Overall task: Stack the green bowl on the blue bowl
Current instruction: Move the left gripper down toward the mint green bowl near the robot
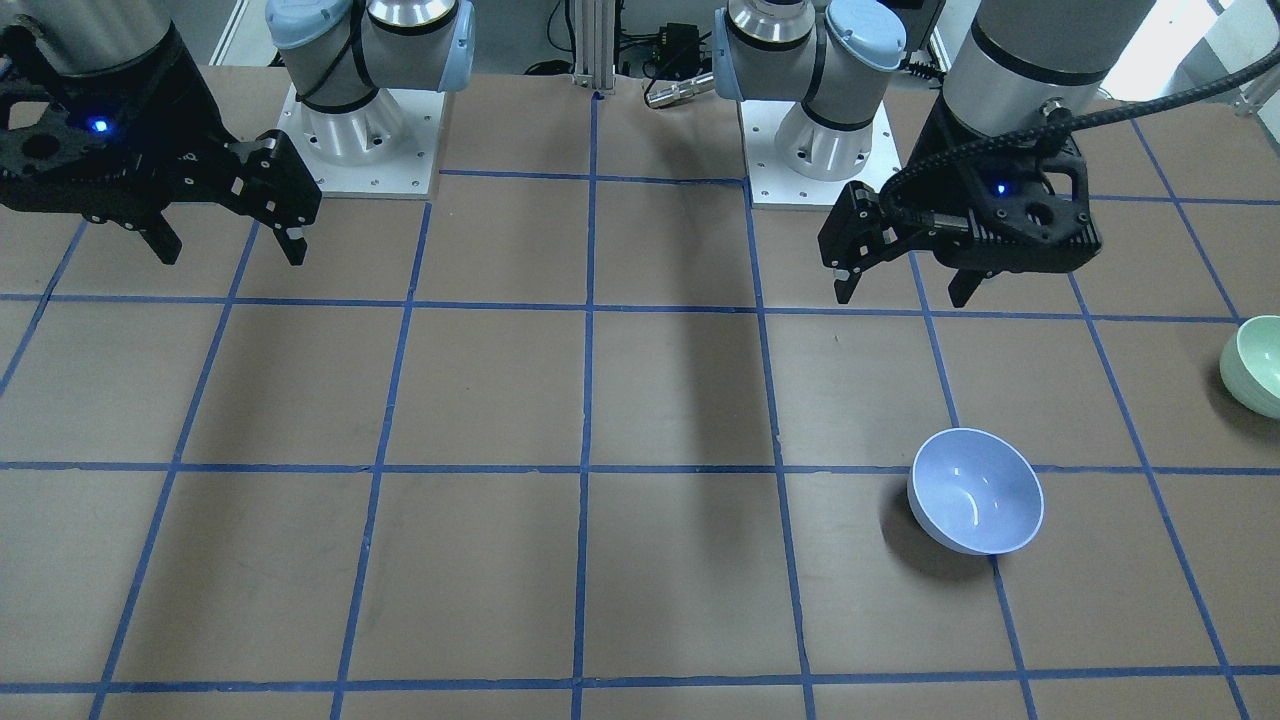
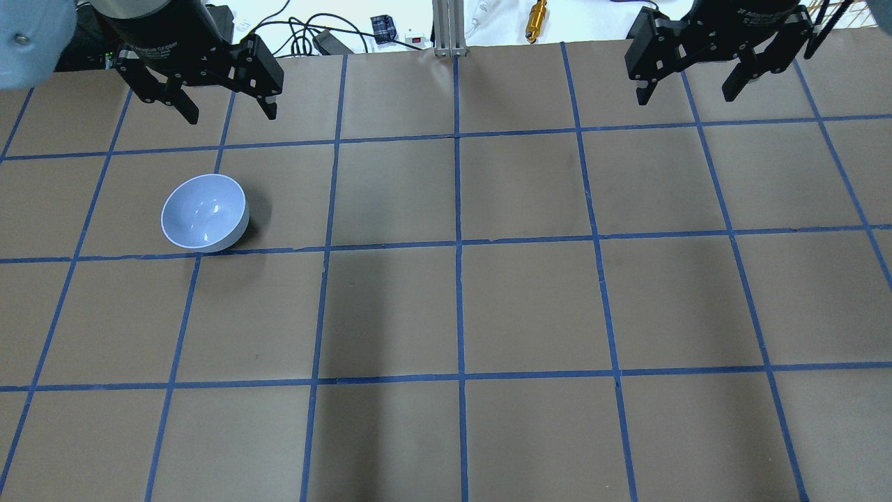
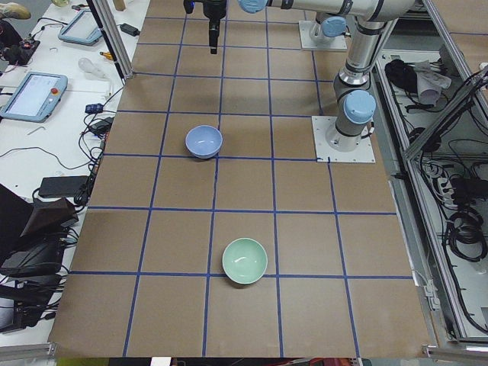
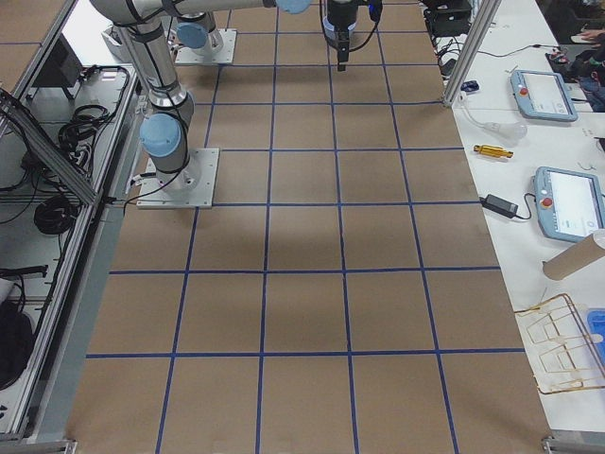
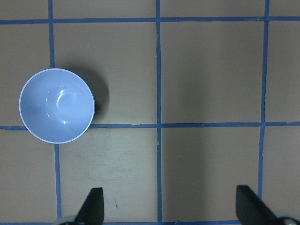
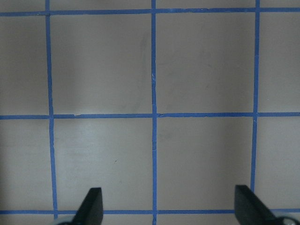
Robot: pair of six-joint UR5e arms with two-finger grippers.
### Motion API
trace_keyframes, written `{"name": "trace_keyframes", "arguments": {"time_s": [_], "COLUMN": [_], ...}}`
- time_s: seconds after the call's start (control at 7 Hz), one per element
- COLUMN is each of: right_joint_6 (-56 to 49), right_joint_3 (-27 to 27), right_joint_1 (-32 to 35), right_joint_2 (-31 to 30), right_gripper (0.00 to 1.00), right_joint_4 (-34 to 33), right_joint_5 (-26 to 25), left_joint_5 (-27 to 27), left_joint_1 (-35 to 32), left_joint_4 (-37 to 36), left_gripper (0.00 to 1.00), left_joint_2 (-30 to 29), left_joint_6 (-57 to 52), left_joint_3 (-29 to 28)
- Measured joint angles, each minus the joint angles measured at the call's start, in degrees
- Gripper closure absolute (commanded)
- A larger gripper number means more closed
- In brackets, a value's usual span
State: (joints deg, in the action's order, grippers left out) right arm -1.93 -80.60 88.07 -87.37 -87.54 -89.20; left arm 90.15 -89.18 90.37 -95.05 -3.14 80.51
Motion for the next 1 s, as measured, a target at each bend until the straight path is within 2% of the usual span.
{"name": "trace_keyframes", "arguments": {"time_s": [0.29,0.43,1.0], "right_joint_6": [0.0,0.0,-0.1], "right_joint_3": [0.0,0.0,0.0], "right_joint_1": [0.0,0.0,0.0], "right_joint_2": [0.0,0.0,0.0], "right_gripper": [0.00,0.00,0.00], "right_joint_4": [0.0,0.0,0.0], "right_joint_5": [0.0,0.0,0.0], "left_joint_5": [0.6,1.1,3.5], "left_joint_1": [5.2,10.1,34.6], "left_joint_4": [3.1,4.8,4.2], "left_gripper": [0.00,0.00,0.00], "left_joint_2": [1.3,1.7,-2.2], "left_joint_6": [-13.4,-24.6,-72.1], "left_joint_3": [0.5,0.5,2.3]}}
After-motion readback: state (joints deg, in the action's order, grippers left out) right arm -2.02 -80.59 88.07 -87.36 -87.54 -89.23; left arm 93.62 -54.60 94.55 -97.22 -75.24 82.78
